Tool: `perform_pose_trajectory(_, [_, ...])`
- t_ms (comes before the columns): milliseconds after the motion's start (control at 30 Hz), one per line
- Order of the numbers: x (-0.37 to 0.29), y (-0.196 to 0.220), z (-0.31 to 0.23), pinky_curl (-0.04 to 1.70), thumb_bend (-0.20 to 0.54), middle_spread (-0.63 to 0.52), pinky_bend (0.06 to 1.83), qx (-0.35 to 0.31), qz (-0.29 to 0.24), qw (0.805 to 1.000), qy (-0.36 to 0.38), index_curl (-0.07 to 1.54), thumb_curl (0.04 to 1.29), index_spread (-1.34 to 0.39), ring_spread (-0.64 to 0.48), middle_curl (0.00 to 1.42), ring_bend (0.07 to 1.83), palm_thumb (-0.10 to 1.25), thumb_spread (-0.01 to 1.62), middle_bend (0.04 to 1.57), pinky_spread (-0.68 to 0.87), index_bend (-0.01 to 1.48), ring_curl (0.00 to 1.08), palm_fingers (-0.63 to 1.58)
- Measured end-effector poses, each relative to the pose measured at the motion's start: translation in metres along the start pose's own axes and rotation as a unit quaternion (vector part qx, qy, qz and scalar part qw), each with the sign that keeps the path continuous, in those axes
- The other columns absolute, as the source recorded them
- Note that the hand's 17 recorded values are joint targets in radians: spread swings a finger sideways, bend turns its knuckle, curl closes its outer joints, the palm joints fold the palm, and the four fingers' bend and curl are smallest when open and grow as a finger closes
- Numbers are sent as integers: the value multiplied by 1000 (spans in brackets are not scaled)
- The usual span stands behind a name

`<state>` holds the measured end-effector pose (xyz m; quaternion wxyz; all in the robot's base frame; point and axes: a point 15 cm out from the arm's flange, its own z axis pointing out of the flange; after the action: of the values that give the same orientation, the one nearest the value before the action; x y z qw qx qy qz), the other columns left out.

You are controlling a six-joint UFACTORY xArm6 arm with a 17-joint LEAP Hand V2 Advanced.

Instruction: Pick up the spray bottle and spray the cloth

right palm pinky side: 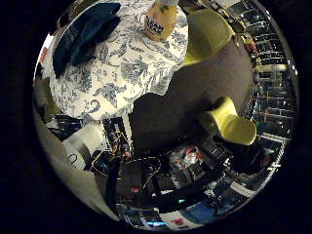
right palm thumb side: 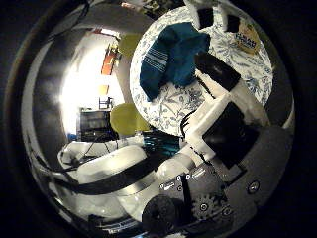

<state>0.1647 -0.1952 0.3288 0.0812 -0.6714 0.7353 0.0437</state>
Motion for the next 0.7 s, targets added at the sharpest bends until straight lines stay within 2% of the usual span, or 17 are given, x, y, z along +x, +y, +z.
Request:
perform_pose_trajectory(67, [0,-4,-8,79,-16,-299,277,7,-3,1000,5,479,469,-485,-92,485,401,1141,1266,437,206,184,186,650])
perform_pose_trajectory(167, [-2,-11,-12,84,-33,-298,323,23,-5,1000,-2,452,443,-480,-96,490,425,1005,1228,446,194,165,193,626])
perform_pose_trajectory(233, [2,-17,-22,99,-61,-267,394,43,0,999,-7,445,409,-464,-74,467,440,864,1159,359,194,180,202,556])
perform_pose_trajectory(300, [9,-17,-25,113,-37,-221,461,55,1,998,-16,425,395,-425,-41,446,442,806,1102,300,207,158,204,493])
perform_pose_trajectory(500, [31,-26,-42,140,-29,-139,596,105,19,992,-63,319,368,-337,23,441,509,700,1049,333,243,134,226,365])
perform_pose_trajectory(700, [65,-36,-60,148,-27,-105,655,197,65,972,-110,288,358,-313,56,434,548,656,1036,379,265,153,238,324])
